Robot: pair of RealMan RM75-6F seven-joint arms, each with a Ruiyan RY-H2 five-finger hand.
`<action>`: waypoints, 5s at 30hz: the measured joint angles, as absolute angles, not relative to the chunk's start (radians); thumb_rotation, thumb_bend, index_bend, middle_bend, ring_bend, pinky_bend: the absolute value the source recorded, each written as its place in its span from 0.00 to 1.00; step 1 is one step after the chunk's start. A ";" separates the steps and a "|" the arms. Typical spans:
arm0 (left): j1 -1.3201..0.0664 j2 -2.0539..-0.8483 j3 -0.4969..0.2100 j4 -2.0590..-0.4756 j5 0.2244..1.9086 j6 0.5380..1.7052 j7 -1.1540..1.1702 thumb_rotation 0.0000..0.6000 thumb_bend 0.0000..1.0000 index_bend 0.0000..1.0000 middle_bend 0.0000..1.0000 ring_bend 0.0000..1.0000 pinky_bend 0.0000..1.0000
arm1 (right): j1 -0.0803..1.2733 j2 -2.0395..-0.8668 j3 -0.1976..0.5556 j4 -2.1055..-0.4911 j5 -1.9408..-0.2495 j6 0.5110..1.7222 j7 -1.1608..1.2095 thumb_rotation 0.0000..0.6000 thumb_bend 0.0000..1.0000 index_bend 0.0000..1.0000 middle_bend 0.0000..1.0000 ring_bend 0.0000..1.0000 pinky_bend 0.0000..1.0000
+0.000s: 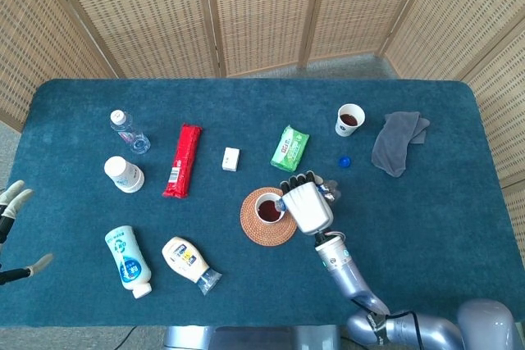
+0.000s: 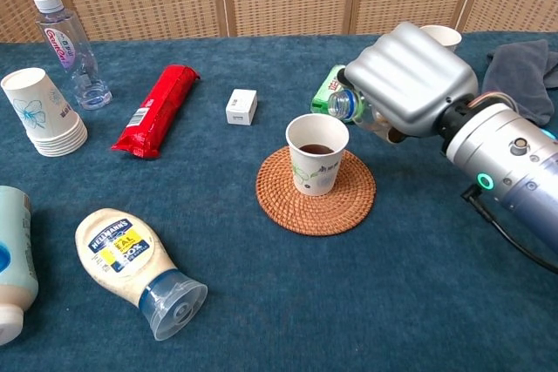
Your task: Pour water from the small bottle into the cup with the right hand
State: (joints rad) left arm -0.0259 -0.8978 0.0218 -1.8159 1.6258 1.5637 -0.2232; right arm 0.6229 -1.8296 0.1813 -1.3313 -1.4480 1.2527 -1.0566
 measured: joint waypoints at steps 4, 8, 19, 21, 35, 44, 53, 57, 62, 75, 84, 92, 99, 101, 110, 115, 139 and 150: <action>-0.025 -0.897 0.022 -1.815 1.626 1.564 -0.225 1.00 0.15 0.00 0.00 0.00 0.00 | 0.631 -1.837 0.182 -1.326 -1.447 1.253 -1.084 1.00 0.67 0.45 0.69 0.58 0.89; -0.024 -0.896 0.022 -1.814 1.625 1.567 -0.229 1.00 0.15 0.00 0.00 0.00 0.00 | 0.636 -1.844 0.180 -1.317 -1.445 1.253 -1.105 1.00 0.67 0.45 0.69 0.58 0.89; -0.021 -0.898 0.018 -1.815 1.621 1.572 -0.229 1.00 0.15 0.00 0.00 0.00 0.00 | 0.651 -1.858 0.165 -1.280 -1.466 1.258 -1.133 1.00 0.67 0.45 0.69 0.58 0.89; -0.021 -0.897 0.018 -1.815 1.621 1.572 -0.229 1.00 0.15 0.00 0.00 0.00 0.00 | 0.654 -1.858 0.164 -1.272 -1.470 1.258 -1.137 1.00 0.66 0.45 0.70 0.58 0.89; -0.020 -0.894 0.019 -1.817 1.620 1.571 -0.227 1.00 0.15 0.00 0.00 0.00 0.00 | 0.664 -1.865 0.154 -1.216 -1.487 1.262 -1.169 1.00 0.67 0.45 0.70 0.58 0.89; -0.021 -0.894 0.020 -1.819 1.623 1.568 -0.227 1.00 0.15 0.00 0.00 0.00 0.00 | 0.660 -1.882 0.147 -1.175 -1.521 1.308 -1.195 1.00 0.68 0.45 0.70 0.58 0.89; -0.021 -0.892 0.021 -1.818 1.625 1.568 -0.232 1.00 0.15 0.00 0.00 0.00 0.00 | 0.654 -1.904 0.151 -1.169 -1.523 1.321 -1.235 1.00 0.68 0.45 0.70 0.58 0.89; -0.021 -0.891 0.021 -1.816 1.625 1.568 -0.237 1.00 0.15 0.00 0.00 0.00 0.00 | 0.653 -1.908 0.149 -1.166 -1.526 1.319 -1.238 1.00 0.68 0.45 0.70 0.58 0.89; -0.021 -0.890 0.021 -1.815 1.625 1.568 -0.238 1.00 0.15 0.00 0.00 0.00 0.00 | 0.655 -1.904 0.146 -1.161 -1.535 1.318 -1.246 1.00 0.68 0.45 0.70 0.58 0.89; -0.024 -0.891 0.022 -1.819 1.627 1.563 -0.233 1.00 0.15 0.00 0.00 0.00 0.00 | 0.657 -1.886 0.130 -1.162 -1.553 1.298 -1.293 1.00 0.68 0.45 0.70 0.58 0.89; -0.023 -0.889 0.022 -1.817 1.626 1.565 -0.239 1.00 0.15 0.00 0.00 0.00 0.00 | 0.659 -1.886 0.124 -1.162 -1.554 1.276 -1.327 1.00 0.68 0.45 0.70 0.58 0.89; -0.023 -0.889 0.021 -1.816 1.624 1.566 -0.244 1.00 0.15 0.00 0.00 0.00 0.00 | 0.658 -1.883 0.124 -1.149 -1.561 1.278 -1.319 1.00 0.68 0.45 0.70 0.58 0.89; -0.023 -0.890 0.022 -1.818 1.626 1.565 -0.238 1.00 0.15 0.00 0.00 0.00 0.00 | 0.658 -1.880 0.122 -1.141 -1.570 1.277 -1.321 1.00 0.68 0.45 0.70 0.58 0.89; -0.023 -0.890 0.021 -1.819 1.626 1.565 -0.238 1.00 0.15 0.00 0.00 0.00 0.00 | 0.658 -1.878 0.123 -1.145 -1.572 1.278 -1.321 1.00 0.68 0.45 0.70 0.58 0.89; -0.024 -0.891 0.021 -1.818 1.624 1.564 -0.235 1.00 0.15 0.00 0.00 0.00 0.00 | 0.660 -1.862 0.125 -1.174 -1.588 1.285 -1.330 1.00 0.68 0.45 0.71 0.58 0.89; -0.023 -0.891 0.022 -1.818 1.626 1.565 -0.234 1.00 0.15 0.00 0.00 0.00 0.00 | 0.664 -1.855 0.130 -1.181 -1.589 1.277 -1.343 1.00 0.69 0.45 0.71 0.59 0.89; -0.024 -0.890 0.021 -1.818 1.625 1.564 -0.233 1.00 0.15 0.00 0.00 0.00 0.00 | 0.663 -1.852 0.130 -1.191 -1.597 1.272 -1.352 1.00 0.69 0.45 0.71 0.59 0.89; -0.027 -0.892 0.022 -1.821 1.625 1.557 -0.227 1.00 0.15 0.00 0.00 0.00 0.00 | 0.658 -1.876 0.153 -1.194 -1.592 1.306 -1.194 1.00 0.68 0.45 0.71 0.59 0.89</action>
State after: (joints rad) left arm -0.0266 -0.8918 0.0222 -1.8210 1.6245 1.5569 -0.2270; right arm 0.6579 -1.8760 0.1529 -1.1939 -1.5917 1.3055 -1.1938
